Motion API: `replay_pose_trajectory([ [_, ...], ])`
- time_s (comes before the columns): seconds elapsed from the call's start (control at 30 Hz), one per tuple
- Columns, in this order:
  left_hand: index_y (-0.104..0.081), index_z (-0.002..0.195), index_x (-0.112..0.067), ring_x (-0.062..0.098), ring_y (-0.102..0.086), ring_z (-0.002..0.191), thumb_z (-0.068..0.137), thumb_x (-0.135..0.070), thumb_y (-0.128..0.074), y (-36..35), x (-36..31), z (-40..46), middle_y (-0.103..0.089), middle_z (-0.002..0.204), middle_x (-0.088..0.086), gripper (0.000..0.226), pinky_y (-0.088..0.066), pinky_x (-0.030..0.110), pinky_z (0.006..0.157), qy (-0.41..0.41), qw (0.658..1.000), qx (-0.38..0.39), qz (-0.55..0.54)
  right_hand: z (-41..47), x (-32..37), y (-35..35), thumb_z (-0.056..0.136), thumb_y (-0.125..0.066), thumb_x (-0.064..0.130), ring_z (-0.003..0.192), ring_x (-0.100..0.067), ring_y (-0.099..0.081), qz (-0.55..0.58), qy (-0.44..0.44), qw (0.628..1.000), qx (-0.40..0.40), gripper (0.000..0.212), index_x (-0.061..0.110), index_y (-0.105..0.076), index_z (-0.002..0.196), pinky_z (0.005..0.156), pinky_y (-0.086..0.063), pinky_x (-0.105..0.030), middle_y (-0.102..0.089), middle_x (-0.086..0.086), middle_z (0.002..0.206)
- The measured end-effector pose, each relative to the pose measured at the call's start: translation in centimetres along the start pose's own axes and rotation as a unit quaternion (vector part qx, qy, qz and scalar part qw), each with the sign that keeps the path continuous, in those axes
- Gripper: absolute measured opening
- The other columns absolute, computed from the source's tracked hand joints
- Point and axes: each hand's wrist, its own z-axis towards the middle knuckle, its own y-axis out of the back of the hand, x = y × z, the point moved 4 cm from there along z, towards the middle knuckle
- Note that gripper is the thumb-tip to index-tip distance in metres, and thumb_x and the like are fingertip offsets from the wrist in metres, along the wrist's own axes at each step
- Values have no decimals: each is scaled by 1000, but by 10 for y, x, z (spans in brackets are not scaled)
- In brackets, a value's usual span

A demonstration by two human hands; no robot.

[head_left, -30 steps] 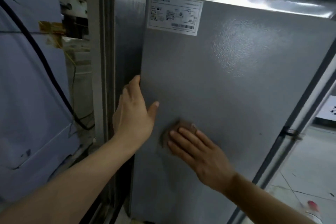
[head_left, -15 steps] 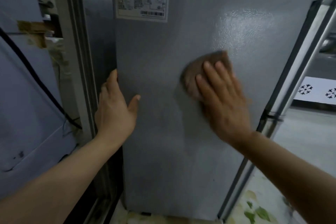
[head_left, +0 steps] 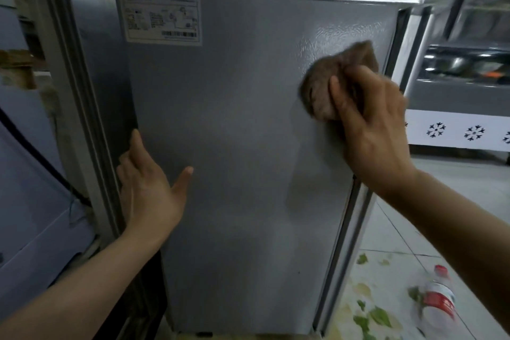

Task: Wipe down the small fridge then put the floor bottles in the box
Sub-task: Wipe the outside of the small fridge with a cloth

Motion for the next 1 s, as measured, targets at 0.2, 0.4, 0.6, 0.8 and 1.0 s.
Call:
replay_pose_trajectory([
  [0.2,0,149,-15,36,-26,131,80,-35,-68,1,-1,-1,-26,143,22,98,-30,49,105,15,1000,10,-8,-117,21,-19,90,-45,10,123,-45,-33,-65,99,990,74,57,-6,-26,142,103,-36,-55,-31,-22,136],
  [0.4,-30,140,-5,44,-34,120,70,-27,-78,9,-35,-20,-30,137,25,88,-31,53,100,-81,991,-9,108,-93,6,3,86,-45,11,101,-34,-42,-43,70,993,80,44,-1,-39,128,84,-37,-46,-39,-19,122],
  [0.6,-37,141,-11,42,-36,126,67,-23,-79,-20,-85,-33,-34,143,21,86,-29,62,105,-230,962,33,145,5,-21,22,84,-53,-3,114,-36,-43,-73,-62,995,14,46,-2,-50,130,94,-34,-46,-50,-24,126],
  [0.8,-24,143,-24,35,-20,133,67,-22,-78,-44,-78,-35,-21,151,17,93,-21,65,106,-248,955,26,161,-74,-14,-2,91,-51,7,111,-40,-40,-61,49,997,7,45,3,-44,135,90,-41,-46,-41,-24,131],
  [1.0,-21,144,-27,32,-12,136,70,-27,-76,-47,-70,-33,-5,152,6,92,-18,67,106,-282,943,20,177,-208,9,-27,86,-50,14,113,-35,-43,-49,126,971,195,44,8,-42,129,95,-49,-51,-41,-17,123],
])
